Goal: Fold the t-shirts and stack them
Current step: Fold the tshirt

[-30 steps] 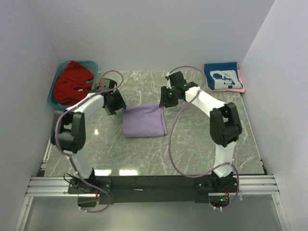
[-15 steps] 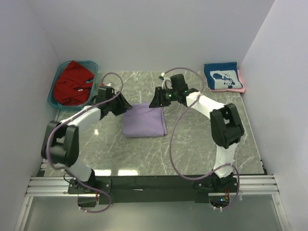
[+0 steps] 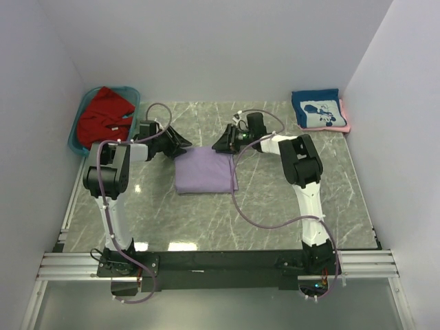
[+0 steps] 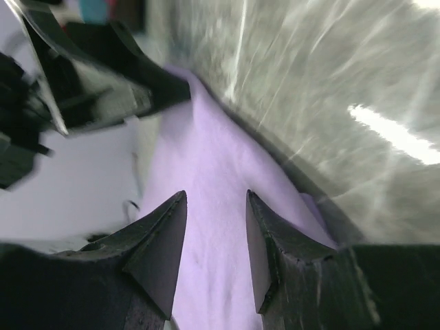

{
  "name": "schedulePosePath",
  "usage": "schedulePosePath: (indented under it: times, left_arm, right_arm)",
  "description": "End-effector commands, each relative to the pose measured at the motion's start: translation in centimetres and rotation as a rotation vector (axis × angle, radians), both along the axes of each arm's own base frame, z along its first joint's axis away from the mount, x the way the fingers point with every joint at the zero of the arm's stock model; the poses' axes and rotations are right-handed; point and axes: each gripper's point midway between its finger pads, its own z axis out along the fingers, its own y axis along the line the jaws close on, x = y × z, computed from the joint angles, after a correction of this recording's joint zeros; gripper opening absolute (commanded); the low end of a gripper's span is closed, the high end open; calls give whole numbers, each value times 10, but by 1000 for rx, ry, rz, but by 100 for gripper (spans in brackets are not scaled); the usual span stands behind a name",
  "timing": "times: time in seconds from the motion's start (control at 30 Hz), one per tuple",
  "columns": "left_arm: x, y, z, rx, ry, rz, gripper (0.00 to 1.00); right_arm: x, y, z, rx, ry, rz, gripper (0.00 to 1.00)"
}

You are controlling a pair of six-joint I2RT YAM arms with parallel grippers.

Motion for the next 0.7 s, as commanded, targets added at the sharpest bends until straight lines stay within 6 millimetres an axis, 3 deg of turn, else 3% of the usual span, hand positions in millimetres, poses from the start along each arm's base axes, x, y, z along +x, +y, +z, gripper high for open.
schedulePosePath:
  times: [0.0,0.1,0.17,0.2,0.27,0.3,0.33,0.37,0.4,0.43,0.47,0.5,0.53,0.57,0.63,0.67]
  left_arm:
    - [7,7,-17,5,2,18,57]
    - [5,11,-20,5,10,20,59]
    - [6,13,-5,3,-15,22,61]
    - [8,15,2,9,-28,26,61]
    - [10,19,28,43,-77,39,61]
    - [11,20,40,45,-98,45,61]
    - [11,22,62,46,-143,54,61]
    - [10,22,73,47,-160,58,61]
    - [5,21,79,47,-157,55,61]
    - [1,17,99,42,-193,49,61]
    - [-5,15,105,43,-196,48,62]
    - [-14,7,108,51,-187,33,61]
    - [-22,3,123,52,-211,29,61]
    - [-33,-1,119,58,-195,23,61]
    - [-52,-16,121,53,-191,2,60]
    - [-68,-18,103,53,-147,-8,59]
  right_arm:
    - [33,-7,19,109,16,-105,47]
    - [35,-11,25,145,26,-126,47]
    - [32,-12,37,165,17,-116,47]
    - [30,-13,52,170,-9,-111,47]
    - [26,-14,66,165,-29,-113,47]
    - [22,-14,90,178,-78,-108,47]
    - [19,-16,99,182,-89,-112,47]
    - [10,-16,100,184,-76,-111,47]
    - [4,-16,122,210,-113,-107,47]
    - [-4,-13,129,220,-116,-96,46]
    - [-16,-11,125,218,-99,-86,46]
    - [-25,-10,137,224,-121,-72,46]
    - [-37,-3,138,222,-118,-51,45]
    - [-49,-2,128,210,-92,-46,45]
    - [-64,1,134,217,-108,-35,44]
    - [-77,3,123,211,-86,-27,44]
